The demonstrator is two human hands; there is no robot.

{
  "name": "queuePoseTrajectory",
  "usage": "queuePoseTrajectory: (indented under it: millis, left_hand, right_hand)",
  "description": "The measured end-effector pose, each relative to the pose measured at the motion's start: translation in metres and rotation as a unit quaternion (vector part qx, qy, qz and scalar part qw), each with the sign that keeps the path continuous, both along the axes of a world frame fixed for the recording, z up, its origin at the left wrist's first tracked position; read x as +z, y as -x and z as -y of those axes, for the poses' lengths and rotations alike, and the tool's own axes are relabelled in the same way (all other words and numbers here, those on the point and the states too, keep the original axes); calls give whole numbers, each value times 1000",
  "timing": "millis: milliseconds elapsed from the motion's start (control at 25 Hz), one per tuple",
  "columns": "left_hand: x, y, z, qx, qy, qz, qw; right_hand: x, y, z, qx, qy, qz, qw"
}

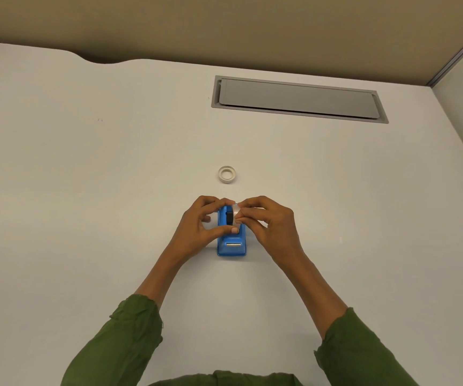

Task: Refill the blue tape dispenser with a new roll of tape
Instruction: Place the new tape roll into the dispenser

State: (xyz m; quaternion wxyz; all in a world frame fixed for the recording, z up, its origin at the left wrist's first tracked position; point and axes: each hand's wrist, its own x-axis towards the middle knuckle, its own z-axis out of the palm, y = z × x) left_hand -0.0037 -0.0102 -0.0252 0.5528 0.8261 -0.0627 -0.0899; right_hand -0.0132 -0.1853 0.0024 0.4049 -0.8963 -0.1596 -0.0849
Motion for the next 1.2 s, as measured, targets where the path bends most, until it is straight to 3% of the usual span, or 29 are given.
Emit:
queuePoseTrajectory:
  millis: [520, 760, 1040, 1200]
  left_hand:
    - [-2, -2, -2, -5, -16, 2, 1000]
    - [0, -3, -2, 1, -18, -4, 1000]
    - [6, -2, -1, -1, -14, -11, 1000]
    - [7, -1, -2, -7, 0, -6, 1000]
  right_hand:
    - [-5, 1, 6, 37, -14, -13, 999]
    - [-2, 2, 9, -17, -192, -133, 972]
    - [6, -9, 6, 6, -92, -102, 990]
    - [8, -12, 6, 47, -61, -140, 987]
